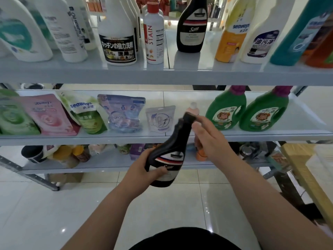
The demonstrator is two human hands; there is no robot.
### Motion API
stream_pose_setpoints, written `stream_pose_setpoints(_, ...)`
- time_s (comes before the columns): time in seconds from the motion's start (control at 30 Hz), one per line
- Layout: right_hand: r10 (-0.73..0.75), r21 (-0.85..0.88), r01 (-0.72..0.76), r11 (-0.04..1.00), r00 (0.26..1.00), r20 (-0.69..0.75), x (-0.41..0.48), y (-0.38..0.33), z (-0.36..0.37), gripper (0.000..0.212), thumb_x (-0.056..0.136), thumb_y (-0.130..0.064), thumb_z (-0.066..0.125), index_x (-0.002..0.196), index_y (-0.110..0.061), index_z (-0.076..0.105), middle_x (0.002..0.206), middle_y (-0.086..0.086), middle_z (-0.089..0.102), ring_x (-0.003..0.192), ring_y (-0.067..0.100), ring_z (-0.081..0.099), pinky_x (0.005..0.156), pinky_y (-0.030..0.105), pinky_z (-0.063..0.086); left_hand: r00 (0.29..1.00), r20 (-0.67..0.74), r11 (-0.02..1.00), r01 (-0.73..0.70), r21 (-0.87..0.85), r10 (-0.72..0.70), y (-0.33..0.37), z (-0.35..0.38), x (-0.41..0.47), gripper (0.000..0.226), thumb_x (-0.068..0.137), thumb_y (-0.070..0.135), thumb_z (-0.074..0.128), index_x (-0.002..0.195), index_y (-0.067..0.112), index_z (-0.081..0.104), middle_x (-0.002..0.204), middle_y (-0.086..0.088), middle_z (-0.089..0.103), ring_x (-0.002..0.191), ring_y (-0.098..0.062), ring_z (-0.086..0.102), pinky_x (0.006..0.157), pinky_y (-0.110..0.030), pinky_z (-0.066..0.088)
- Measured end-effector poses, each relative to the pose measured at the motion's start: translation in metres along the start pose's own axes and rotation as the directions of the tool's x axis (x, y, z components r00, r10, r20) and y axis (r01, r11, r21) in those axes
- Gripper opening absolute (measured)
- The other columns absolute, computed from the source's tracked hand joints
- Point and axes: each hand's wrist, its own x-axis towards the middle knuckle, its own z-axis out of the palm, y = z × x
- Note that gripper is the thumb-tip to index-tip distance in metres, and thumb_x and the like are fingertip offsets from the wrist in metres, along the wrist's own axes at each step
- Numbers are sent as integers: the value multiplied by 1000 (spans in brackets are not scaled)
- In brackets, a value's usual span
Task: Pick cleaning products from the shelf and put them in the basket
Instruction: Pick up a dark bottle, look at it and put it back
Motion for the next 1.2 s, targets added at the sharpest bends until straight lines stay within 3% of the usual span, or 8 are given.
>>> stream_pose_setpoints(0.13,82,88,-98,991,981,177,-21,10,34,45,81,-66,63,124,-56,54,112,-22,71,106,-2,67,90,30,56,999,-11,973,-34,-229,32,20,-7,4,47,75,49,71,119,61,59,119,15,72,113,-8,67,96,-37,54)
stream_pose_setpoints(0.2,65,195,-89,977,990,126,-24,7,44,44,78,-58,71,119,-60,56,121,-21,71,115,1,66,100,35,55,997,-5,967,-78,-243,79,36,-9,12,45,74,45,63,117,60,60,113,16,72,107,-6,68,89,-32,55)
stream_pose_setpoints(0.4,-22,387,33,922,999,-33,7,-24,19,43,80,-46,74,120,-52,61,119,-9,73,109,10,70,78,23,57,977,-82,953,-212,-219,198,94,1,45,45,80,32,52,108,67,56,105,23,68,99,2,66,73,-15,54)
stream_pose_setpoints(0.63,-117,411,243,879,944,-308,80,-57,-31,42,82,-34,74,120,-45,60,120,-8,73,114,12,69,90,33,58,903,-118,902,-423,-82,413,166,3,116,53,98,36,50,150,38,41,143,11,52,135,-8,50,112,-43,46)
stream_pose_setpoints(0.9,-247,263,389,883,861,-444,143,-67,-92,45,98,-16,70,121,-50,51,116,-25,68,111,-3,65,82,15,56,852,-263,891,-441,107,453,237,2,226,57,96,22,60,149,32,40,144,8,49,133,-3,48,111,-33,45)
stream_pose_setpoints(1.0,-293,207,422,883,838,-461,161,-61,-102,46,97,-20,70,124,-51,49,118,-25,68,115,2,65,90,23,58,748,-407,848,-500,175,525,257,7,264,53,86,17,75,128,35,46,112,27,54,106,28,48,86,1,40)
stream_pose_setpoints(1.1,-311,201,440,875,830,-464,174,-55,-108,50,97,-18,69,124,-53,48,116,-30,67,113,-3,64,85,15,55,818,-444,931,-327,162,365,264,7,302,87,83,21,80,154,23,31,151,0,43,137,-2,40,113,-25,38)
stream_pose_setpoints(1.2,-313,209,442,872,834,-455,183,-51,-110,49,95,-23,69,123,-57,48,116,-31,67,113,-4,64,82,11,54,889,-406,976,-173,133,213,264,5,331,108,79,34,83,162,24,15,159,-6,35,144,-24,38,115,-40,37)
